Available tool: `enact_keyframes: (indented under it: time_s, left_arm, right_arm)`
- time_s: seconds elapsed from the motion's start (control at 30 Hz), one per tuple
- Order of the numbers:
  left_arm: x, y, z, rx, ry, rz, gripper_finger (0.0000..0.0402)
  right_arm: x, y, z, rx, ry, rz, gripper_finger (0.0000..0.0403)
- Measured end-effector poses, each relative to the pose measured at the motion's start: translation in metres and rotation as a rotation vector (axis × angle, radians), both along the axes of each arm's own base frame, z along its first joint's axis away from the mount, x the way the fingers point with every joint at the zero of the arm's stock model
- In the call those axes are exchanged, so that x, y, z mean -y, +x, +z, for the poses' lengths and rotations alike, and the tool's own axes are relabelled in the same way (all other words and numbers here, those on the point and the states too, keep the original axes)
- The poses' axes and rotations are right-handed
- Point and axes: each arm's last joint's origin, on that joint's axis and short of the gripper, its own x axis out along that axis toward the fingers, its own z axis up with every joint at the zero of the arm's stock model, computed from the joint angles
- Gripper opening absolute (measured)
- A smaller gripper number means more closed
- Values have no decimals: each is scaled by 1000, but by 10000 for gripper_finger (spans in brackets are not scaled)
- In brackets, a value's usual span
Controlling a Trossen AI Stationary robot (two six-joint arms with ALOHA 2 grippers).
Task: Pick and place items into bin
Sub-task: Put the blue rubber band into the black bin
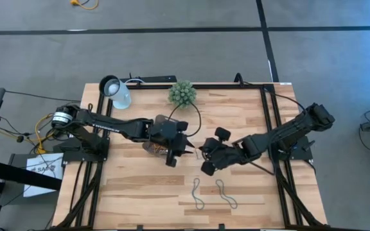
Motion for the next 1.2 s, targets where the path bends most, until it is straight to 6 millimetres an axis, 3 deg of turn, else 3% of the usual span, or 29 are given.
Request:
enact_keyframes:
  time_s: [0.3, 0.83, 1.2]
  left_arm:
    - [0, 5, -5, 13, 6, 22, 98]
    - [-1, 5, -5, 7, 26, 68, 98]
    - [-2, 5, -5, 12, 29, 76, 98]
  right_arm:
    - [10, 9, 4, 37, -14, 39, 0]
    - [14, 4, -1, -33, 16, 9, 0]
    - [11, 13, 7, 57, 22, 91, 0]
